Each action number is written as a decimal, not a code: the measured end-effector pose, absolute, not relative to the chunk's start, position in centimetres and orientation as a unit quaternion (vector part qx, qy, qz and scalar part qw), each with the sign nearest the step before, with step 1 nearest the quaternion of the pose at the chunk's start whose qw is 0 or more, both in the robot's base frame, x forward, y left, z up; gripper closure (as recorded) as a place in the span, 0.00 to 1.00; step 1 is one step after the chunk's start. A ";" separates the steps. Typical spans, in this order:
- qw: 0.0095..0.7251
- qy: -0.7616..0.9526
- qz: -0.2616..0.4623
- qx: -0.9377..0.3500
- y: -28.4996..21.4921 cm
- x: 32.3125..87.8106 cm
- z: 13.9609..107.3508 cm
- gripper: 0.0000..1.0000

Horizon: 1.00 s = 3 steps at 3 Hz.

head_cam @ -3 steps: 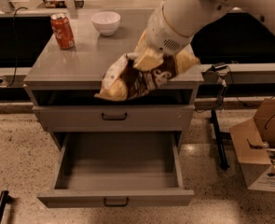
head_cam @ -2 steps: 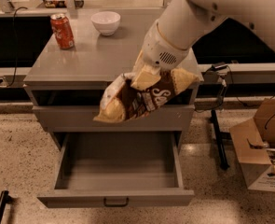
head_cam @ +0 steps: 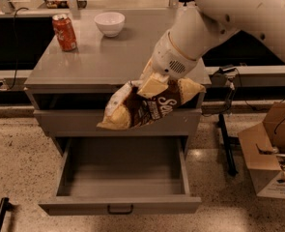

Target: Place brown chip bag into middle drawer

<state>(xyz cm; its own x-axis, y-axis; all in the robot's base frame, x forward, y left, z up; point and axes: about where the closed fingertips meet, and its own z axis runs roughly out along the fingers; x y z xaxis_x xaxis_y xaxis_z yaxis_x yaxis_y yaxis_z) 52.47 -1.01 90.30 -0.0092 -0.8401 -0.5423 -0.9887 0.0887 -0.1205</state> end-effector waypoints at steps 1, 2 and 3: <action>0.274 0.700 0.234 -0.617 -0.2 51.4 85.3 1.00; 0.292 0.705 0.290 -0.577 0.9 50.2 77.9 1.00; 0.328 0.714 0.314 -0.533 0.9 51.1 74.3 1.00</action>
Offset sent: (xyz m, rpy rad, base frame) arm 0.0017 0.0335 -0.2075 0.5002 0.1197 -0.2151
